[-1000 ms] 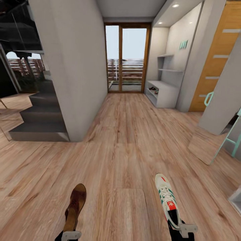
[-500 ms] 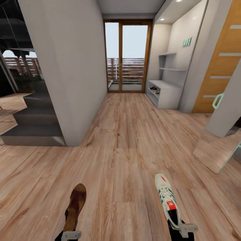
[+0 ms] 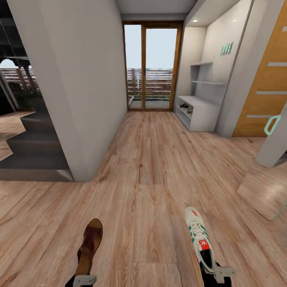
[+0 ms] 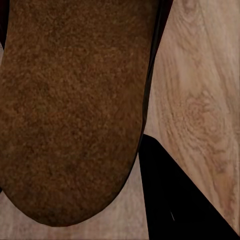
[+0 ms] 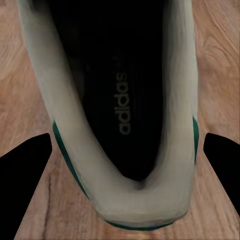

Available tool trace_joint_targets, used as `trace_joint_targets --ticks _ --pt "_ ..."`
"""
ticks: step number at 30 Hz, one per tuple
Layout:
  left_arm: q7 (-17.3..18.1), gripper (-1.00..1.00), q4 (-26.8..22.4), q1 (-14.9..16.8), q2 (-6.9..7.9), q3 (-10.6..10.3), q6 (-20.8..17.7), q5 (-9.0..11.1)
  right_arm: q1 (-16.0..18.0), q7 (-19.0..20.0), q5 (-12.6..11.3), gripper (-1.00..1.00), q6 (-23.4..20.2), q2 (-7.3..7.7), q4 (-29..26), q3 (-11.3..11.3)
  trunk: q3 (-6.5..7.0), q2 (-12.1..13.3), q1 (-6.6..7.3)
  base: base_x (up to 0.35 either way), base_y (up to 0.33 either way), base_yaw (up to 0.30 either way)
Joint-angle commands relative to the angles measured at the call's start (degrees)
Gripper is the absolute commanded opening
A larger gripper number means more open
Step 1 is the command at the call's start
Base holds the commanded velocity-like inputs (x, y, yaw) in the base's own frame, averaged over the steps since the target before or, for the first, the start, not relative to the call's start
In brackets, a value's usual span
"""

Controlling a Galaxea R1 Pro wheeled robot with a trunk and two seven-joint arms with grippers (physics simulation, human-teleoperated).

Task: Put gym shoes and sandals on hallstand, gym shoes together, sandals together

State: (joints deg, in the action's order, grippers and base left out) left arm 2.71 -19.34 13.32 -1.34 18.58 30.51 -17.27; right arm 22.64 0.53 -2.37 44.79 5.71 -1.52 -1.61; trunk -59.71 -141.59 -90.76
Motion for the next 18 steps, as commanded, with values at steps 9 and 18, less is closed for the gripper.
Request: trace_joint_targets --ticks 9,18 --pt "0.19 -1.0 -0.04 0.03 0.0 0.49 0.17 -0.57 0.03 0.08 -0.27 -1.0 0.14 0.01 0.03 -0.15 -0.05 -0.02 -0.02 0.34 0.0 0.0" --pt "0.19 -1.0 -0.09 0.03 0.02 0.49 0.17 -0.57 0.03 0.08 -0.27 -1.0 0.15 0.01 0.03 -0.15 -0.05 -0.02 -0.02 0.34 0.0 0.0"
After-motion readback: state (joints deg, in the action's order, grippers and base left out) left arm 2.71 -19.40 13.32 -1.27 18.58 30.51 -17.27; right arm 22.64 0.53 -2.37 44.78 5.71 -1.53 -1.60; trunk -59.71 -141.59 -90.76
